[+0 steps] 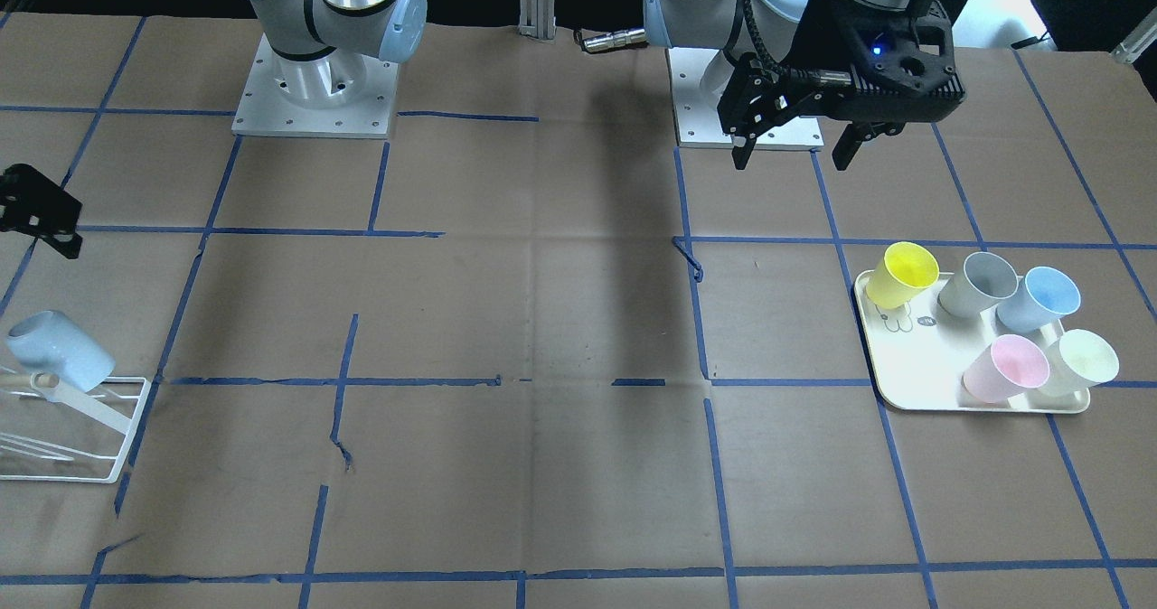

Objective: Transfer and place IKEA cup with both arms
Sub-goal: 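Move the right gripper down to the light blue cup on the rack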

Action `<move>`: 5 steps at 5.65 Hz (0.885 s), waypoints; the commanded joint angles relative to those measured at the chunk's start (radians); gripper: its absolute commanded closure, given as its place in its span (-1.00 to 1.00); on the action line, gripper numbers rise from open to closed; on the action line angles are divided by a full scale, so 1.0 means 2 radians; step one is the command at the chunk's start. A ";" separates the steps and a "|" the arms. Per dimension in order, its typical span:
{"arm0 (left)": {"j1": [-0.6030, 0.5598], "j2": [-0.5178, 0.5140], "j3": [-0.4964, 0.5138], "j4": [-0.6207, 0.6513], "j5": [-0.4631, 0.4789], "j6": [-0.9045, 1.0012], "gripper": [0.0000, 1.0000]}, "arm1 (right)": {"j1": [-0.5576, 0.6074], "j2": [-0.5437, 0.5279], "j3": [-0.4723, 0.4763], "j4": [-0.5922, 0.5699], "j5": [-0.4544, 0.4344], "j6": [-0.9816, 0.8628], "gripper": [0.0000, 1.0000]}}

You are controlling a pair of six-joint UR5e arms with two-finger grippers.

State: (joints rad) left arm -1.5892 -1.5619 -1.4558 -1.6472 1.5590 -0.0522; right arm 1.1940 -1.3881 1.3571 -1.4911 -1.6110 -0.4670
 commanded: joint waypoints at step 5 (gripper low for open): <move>0.010 0.002 0.000 -0.002 -0.002 0.001 -0.99 | -0.072 0.006 0.146 -0.178 0.033 -0.129 -1.00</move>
State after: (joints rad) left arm -1.5703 -1.5570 -1.4558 -1.6505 1.5559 -0.0507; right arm 1.0509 -1.3762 1.6101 -1.8085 -1.5659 -0.7230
